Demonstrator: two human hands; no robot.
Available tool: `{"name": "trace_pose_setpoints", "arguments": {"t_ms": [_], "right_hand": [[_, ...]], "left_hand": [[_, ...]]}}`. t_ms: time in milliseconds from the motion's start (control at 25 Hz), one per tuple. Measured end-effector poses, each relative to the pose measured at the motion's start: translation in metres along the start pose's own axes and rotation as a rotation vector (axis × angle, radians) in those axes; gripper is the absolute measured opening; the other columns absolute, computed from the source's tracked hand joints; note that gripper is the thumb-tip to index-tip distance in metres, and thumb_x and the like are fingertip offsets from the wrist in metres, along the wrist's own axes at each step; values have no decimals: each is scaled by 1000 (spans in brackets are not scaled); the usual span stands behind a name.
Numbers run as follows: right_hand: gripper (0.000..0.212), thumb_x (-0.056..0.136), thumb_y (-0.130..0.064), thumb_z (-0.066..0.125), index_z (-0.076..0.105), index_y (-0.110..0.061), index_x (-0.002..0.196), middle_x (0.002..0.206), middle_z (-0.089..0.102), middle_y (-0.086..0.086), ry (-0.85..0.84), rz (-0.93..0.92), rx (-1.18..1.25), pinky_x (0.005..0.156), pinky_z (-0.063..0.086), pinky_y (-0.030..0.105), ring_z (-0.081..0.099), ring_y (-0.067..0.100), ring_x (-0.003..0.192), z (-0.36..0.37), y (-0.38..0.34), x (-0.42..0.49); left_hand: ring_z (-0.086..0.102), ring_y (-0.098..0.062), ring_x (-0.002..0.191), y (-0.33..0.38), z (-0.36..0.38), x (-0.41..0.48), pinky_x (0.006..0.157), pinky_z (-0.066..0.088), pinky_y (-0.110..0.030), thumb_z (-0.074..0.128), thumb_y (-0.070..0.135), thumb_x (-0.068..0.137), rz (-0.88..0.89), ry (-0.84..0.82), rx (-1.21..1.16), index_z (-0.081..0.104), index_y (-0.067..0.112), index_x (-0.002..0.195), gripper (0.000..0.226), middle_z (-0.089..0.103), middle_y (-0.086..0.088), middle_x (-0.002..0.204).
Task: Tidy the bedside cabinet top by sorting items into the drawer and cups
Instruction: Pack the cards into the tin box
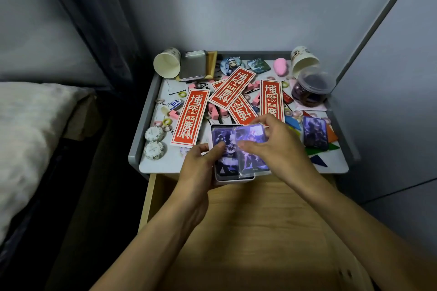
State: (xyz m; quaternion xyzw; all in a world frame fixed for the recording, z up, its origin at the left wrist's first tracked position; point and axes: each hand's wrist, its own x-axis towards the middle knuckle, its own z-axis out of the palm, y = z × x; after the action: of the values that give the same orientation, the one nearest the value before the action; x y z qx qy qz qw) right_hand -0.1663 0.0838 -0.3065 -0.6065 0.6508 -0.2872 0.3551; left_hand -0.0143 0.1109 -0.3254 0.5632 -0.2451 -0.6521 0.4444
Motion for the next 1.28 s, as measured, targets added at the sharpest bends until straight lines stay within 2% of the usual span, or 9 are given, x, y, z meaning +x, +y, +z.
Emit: {"name": "trace_pose_setpoints", "arguments": {"t_ms": [160,280,440,640,800,920,1000,1080,1280], "right_hand": [[28,89,-18,68,59,-19,116,88,74,-1,-97,31,79,66,60,38,72,10,71,-11,-3,5],[21,93,-12,62,59,-16,113,80,71,-1,-156,34,173,45,47,16,66,0,57,-12,-6,5],[20,88,-19,70,61,-22,105,72,62,-3,-92,-70,-20,42,40,12,56,-7,46,-1,-4,1],[27,87,-27,70,63,-22,113,75,59,-4,0,-149,-106,57,54,28,62,9,66,5,-2,-3],[35,88,-35,66,58,-23,120,86,47,-13,7,-218,-232,65,41,17,52,8,83,7,0,-6],[37,89,-38,63,54,-26,123,98,44,-11,18,-227,-295,73,52,22,54,9,94,10,-1,-9],[39,91,-40,61,52,-27,127,103,41,-12,14,-250,-322,73,50,20,52,7,95,11,-2,-11],[45,91,-42,60,48,-30,133,107,36,-13,-17,-270,-336,75,47,18,50,6,98,10,-4,-12],[77,82,-54,67,33,-35,147,122,32,-9,-217,-230,-270,100,45,34,43,11,119,7,1,-13]], "left_hand": [[74,-25,80,2,-2,-1,57,57,-32,61,23,95,-16,-16,-2,53,2,125,38,75,-12,99],[73,-25,81,1,-1,-3,64,58,-36,58,27,96,-29,-73,37,54,0,123,38,75,-11,98],[73,-25,80,-1,2,-6,67,58,-37,57,27,97,-46,-102,49,57,-1,119,35,75,-12,96],[73,-27,83,-1,1,-5,69,59,-38,57,25,97,-35,-98,40,58,0,118,33,75,-14,98],[73,-26,79,0,2,-7,67,59,-38,59,24,95,-28,-107,19,60,2,111,27,75,-12,91],[74,-27,81,-2,1,-5,71,59,-42,63,24,93,-39,-83,22,58,1,116,32,75,-13,92],[73,-29,81,-3,-1,-3,74,60,-46,64,22,92,-41,-59,16,56,0,118,35,74,-15,92],[72,-31,82,-3,-2,-2,77,59,-49,64,21,92,-43,-48,6,56,-1,121,38,73,-18,97],[70,-20,68,-1,-5,2,60,57,-32,62,23,93,-41,-42,-5,60,-1,119,36,74,-13,90]]}}
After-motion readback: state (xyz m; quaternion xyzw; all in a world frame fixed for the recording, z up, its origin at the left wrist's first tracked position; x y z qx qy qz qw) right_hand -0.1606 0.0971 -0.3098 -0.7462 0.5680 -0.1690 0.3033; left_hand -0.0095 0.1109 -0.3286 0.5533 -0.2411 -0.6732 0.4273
